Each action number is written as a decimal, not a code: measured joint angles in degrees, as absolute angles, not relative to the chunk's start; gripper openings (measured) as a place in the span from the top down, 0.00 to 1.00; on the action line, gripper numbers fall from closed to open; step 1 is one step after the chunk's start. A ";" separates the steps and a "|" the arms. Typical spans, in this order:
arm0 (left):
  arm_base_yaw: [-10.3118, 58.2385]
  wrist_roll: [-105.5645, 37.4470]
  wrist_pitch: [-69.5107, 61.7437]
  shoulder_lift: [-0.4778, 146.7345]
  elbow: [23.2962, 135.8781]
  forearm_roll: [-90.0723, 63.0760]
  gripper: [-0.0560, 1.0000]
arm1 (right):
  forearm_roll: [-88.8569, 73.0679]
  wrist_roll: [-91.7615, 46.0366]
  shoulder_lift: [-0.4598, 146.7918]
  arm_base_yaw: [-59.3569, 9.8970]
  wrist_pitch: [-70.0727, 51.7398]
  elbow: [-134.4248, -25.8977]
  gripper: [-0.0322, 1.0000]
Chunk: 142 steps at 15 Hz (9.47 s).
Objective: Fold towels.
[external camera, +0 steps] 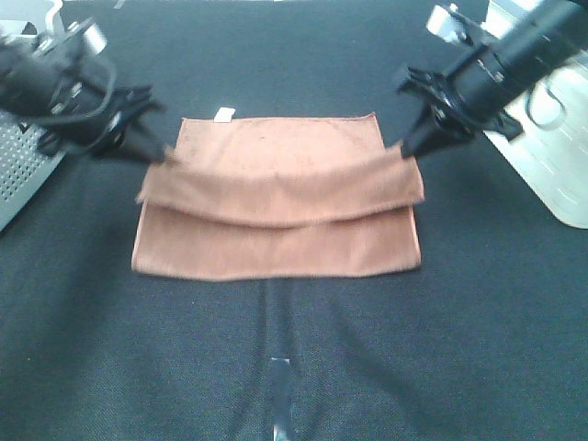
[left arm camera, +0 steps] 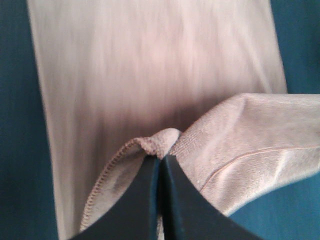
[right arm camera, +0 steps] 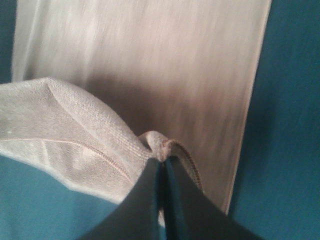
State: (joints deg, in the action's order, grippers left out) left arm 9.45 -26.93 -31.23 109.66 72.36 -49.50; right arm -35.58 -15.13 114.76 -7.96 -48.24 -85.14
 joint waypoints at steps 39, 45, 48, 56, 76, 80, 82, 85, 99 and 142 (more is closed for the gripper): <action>2.81 -13.06 -44.52 125.13 87.20 -36.78 0.10 | -21.72 -2.86 132.07 -7.96 -63.66 -107.83 0.26; 2.98 -12.89 -44.12 124.62 86.23 -37.41 0.10 | -28.02 -7.96 126.62 -8.02 -52.14 -90.30 0.26; 5.73 -12.83 -42.23 125.88 86.23 -37.41 0.10 | -28.19 -8.88 126.62 -8.02 -47.84 -88.06 0.26; 8.31 -10.31 -37.24 128.97 85.83 -37.76 0.27 | -34.84 -12.66 129.89 -8.02 -44.06 -88.06 0.38; 8.48 -11.63 -43.32 112.07 64.00 -30.71 0.95 | -38.33 -17.02 114.25 -8.71 -41.88 -61.31 0.95; 8.48 -8.48 -40.79 112.99 68.75 -30.14 0.95 | -37.53 -17.19 115.51 -8.71 -42.11 -70.82 0.95; 8.48 -7.91 -40.22 114.08 71.91 -29.68 0.95 | -36.78 -16.16 116.83 -8.71 -42.34 -74.43 0.95; 8.48 -5.90 -40.05 119.40 82.96 -28.99 0.95 | -32.43 -12.66 121.98 -8.71 -44.58 -87.55 0.95; 8.48 -4.87 -39.53 135.16 104.68 -27.79 0.23 | -27.16 -5.50 135.85 -8.71 -49.68 -106.63 0.25; 26.87 23.61 -43.66 140.72 121.93 -30.02 0.55 | -25.15 -5.39 129.32 -8.71 -56.78 -106.80 0.15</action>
State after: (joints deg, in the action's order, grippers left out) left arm 26.87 23.61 -43.66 140.72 121.93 -30.02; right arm -25.15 -5.39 129.32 -8.71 -56.78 -106.80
